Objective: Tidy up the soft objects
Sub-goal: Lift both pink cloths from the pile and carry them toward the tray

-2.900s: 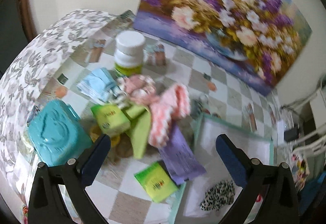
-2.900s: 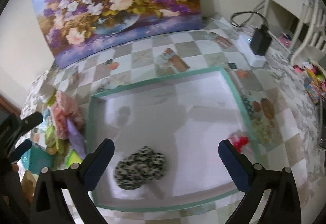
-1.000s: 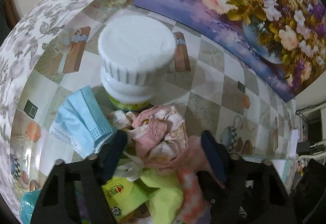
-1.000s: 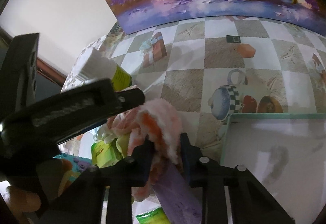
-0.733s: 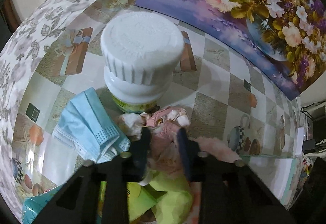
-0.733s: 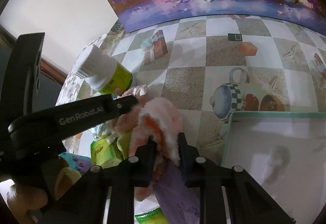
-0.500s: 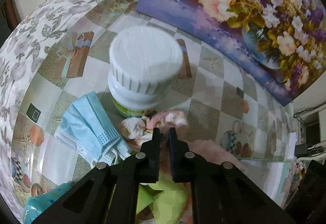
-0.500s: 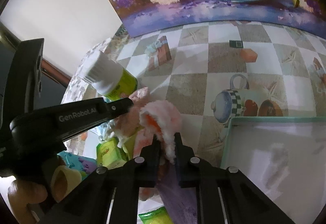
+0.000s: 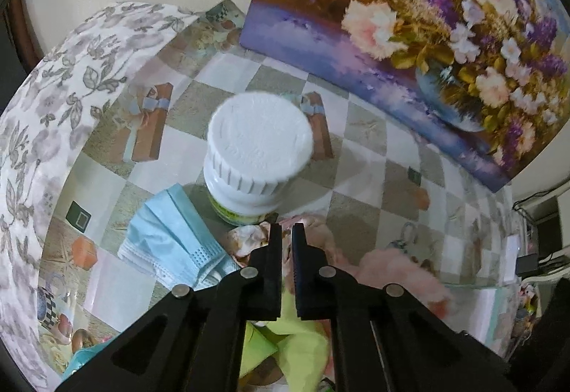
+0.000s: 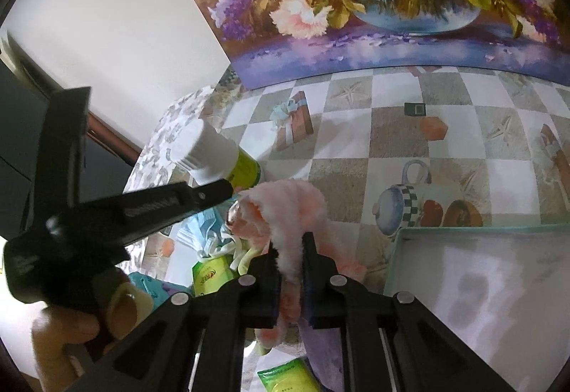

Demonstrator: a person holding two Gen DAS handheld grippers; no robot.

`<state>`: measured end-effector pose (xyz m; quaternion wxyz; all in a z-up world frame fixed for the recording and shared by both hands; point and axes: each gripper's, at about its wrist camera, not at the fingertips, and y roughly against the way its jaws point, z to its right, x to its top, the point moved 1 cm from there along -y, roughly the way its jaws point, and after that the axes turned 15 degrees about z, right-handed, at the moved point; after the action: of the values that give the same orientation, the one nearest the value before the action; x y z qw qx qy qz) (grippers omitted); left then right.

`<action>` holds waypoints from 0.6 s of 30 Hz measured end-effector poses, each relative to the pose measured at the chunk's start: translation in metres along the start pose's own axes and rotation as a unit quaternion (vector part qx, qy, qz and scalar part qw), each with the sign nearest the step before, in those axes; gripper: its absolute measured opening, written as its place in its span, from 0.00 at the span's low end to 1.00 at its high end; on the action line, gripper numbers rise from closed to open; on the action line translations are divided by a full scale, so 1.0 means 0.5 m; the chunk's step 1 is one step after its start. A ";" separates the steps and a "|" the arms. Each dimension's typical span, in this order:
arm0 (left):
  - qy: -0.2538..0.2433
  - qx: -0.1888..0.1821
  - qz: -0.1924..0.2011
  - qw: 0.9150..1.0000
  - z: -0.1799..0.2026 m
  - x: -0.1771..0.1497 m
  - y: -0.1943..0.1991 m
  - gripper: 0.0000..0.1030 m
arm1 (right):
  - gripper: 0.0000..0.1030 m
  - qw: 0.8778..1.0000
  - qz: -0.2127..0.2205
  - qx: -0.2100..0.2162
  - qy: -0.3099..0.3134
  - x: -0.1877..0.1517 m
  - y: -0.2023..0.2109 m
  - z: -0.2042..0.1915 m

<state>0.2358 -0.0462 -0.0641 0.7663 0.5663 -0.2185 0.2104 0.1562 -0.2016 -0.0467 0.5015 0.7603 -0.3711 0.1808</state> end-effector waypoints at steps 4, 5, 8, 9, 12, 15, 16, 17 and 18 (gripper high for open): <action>0.005 -0.008 -0.022 1.000 0.005 -0.014 -0.018 0.34 | 0.10 1.000 -0.007 -0.009 -0.005 -0.004 -0.008 0.012; 0.000 -0.003 -0.023 1.000 0.007 -0.018 -0.022 0.39 | 0.10 1.000 -0.009 -0.010 -0.007 -0.005 -0.010 0.015; -0.013 0.004 -0.030 0.999 0.014 -0.027 -0.032 0.39 | 0.10 1.000 -0.011 -0.009 -0.009 -0.005 -0.011 0.018; -0.013 0.002 -0.032 0.999 0.016 -0.029 -0.035 0.39 | 0.10 1.000 -0.011 -0.009 -0.009 -0.005 -0.011 0.018; -0.013 -0.003 -0.038 0.999 0.021 -0.038 -0.044 0.30 | 0.10 1.000 -0.014 -0.009 -0.010 -0.007 -0.013 0.020; -0.016 -0.002 -0.044 0.999 0.025 -0.045 -0.051 0.09 | 0.10 1.000 -0.020 -0.011 -0.017 -0.011 -0.019 0.027; -0.009 -0.004 -0.044 0.999 0.022 -0.045 -0.051 0.08 | 0.10 1.000 -0.020 -0.011 -0.018 -0.012 -0.019 0.029; -0.006 -0.004 -0.042 0.999 0.020 -0.044 -0.051 0.07 | 0.10 1.000 -0.021 -0.011 -0.020 -0.013 -0.019 0.030; -0.002 -0.005 -0.040 0.999 0.017 -0.042 -0.050 0.07 | 0.10 1.000 -0.021 -0.009 -0.021 -0.013 -0.019 0.030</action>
<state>0.2321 -0.0628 -0.0933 0.7762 0.5715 -0.1984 0.1777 0.1573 -0.2106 -0.0636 0.5044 0.7670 -0.3670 0.1503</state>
